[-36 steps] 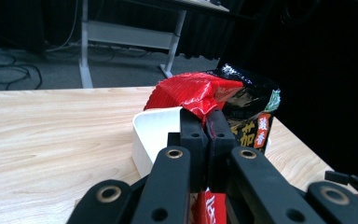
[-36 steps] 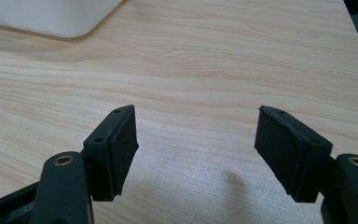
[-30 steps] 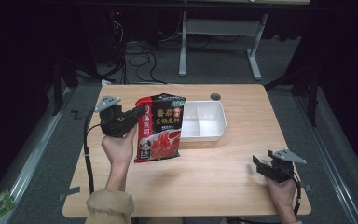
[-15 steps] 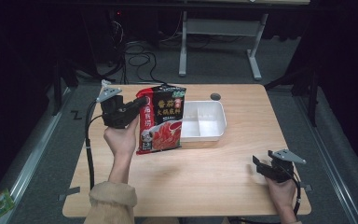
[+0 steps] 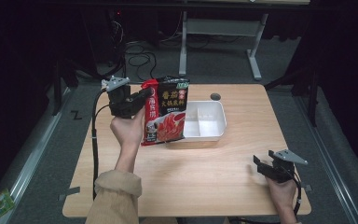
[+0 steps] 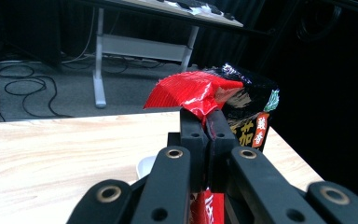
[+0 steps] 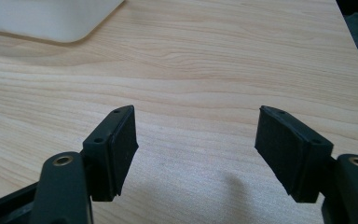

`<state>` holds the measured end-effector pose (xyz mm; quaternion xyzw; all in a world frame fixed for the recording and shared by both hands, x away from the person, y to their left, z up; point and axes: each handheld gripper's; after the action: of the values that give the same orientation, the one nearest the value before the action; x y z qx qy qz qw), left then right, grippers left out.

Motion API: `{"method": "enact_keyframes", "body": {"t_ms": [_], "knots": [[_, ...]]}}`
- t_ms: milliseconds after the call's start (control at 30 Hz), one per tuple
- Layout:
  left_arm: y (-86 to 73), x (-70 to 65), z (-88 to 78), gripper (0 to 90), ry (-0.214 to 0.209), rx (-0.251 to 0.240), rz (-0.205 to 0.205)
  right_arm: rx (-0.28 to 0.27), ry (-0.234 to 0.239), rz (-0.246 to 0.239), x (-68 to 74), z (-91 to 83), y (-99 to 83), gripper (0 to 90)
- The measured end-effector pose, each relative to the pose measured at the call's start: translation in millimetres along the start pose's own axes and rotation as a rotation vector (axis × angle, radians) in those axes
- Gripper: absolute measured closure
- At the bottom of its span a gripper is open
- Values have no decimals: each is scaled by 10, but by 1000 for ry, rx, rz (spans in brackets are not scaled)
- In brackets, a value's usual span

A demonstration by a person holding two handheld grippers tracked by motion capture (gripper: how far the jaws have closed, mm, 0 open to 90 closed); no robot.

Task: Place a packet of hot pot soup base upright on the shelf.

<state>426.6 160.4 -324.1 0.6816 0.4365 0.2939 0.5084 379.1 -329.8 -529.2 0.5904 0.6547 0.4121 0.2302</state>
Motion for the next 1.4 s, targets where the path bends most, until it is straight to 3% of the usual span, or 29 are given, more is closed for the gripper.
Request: {"method": "enact_keyframes", "body": {"t_ms": [300, 567, 867, 933, 1167, 1400], "knots": [[80, -54, 190, 891, 40, 12, 32, -12, 10, 8, -11, -15, -5, 300], [151, -90, 457, 891, 60, 29, 58, -23, 15, 6, -14, -23, -8, 298], [201, -112, 658, 891, 77, 33, 61, -23, 17, -9, -17, -20, -6, 294], [217, -136, 686, 891, 81, 36, 74, -23, 17, 13, -16, -27, -10, 294], [181, -136, 861, 891, 58, 46, 41, -18, 24, -14, -4, -25, -13, 295], [123, -210, 1020, 890, 62, 61, 55, -21, 24, -10, -3, -29, -14, 294]]}}
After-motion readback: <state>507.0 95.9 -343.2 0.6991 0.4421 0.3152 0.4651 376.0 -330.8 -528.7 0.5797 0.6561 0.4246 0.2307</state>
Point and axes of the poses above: each handheld gripper's, and its own axes: z roughly forward along the jaws, y roughly out of its top, x roughly to its left, and after that the axes turned 15 degrees about z, right-handed
